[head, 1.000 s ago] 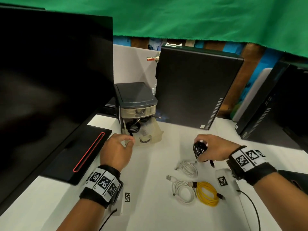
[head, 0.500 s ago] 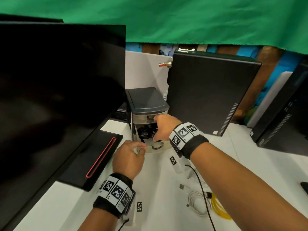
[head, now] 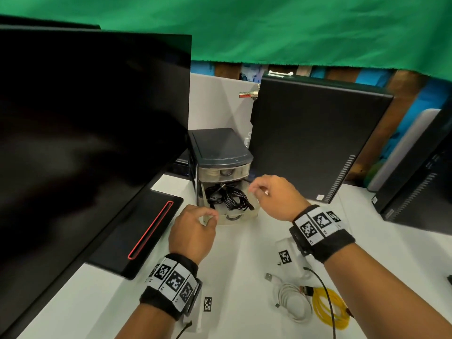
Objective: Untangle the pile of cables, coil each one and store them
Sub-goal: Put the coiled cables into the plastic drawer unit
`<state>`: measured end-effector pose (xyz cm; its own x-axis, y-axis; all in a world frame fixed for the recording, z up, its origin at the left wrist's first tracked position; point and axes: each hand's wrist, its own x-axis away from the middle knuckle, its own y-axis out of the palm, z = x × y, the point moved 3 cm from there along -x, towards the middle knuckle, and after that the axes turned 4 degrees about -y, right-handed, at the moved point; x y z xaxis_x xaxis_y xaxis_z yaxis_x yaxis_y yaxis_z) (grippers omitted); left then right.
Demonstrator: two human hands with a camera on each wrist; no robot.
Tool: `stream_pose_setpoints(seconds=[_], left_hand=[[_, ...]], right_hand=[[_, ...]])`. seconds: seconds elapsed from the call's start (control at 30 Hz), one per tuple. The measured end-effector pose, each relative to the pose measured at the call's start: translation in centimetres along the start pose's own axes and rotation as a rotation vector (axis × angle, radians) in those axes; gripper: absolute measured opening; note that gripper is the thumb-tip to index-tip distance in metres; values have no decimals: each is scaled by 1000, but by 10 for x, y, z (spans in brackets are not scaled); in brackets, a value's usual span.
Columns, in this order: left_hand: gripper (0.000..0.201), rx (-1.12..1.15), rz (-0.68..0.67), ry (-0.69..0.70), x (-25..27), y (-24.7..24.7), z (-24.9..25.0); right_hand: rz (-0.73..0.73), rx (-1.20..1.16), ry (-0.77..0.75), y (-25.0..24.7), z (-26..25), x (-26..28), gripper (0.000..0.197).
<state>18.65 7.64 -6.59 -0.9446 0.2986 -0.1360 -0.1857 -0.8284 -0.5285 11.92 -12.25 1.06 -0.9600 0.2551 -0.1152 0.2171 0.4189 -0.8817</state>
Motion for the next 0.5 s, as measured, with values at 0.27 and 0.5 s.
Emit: stream_pose_setpoints(seconds=[0.27,0.5], left_hand=[[13,-54,22,-29,-2,0,7],[17,-47,-3,-2,-2,-3,7]], right_hand=[[-297,324,-57,41,-30,0,71],[202,259,-56,20,-27,0,30]])
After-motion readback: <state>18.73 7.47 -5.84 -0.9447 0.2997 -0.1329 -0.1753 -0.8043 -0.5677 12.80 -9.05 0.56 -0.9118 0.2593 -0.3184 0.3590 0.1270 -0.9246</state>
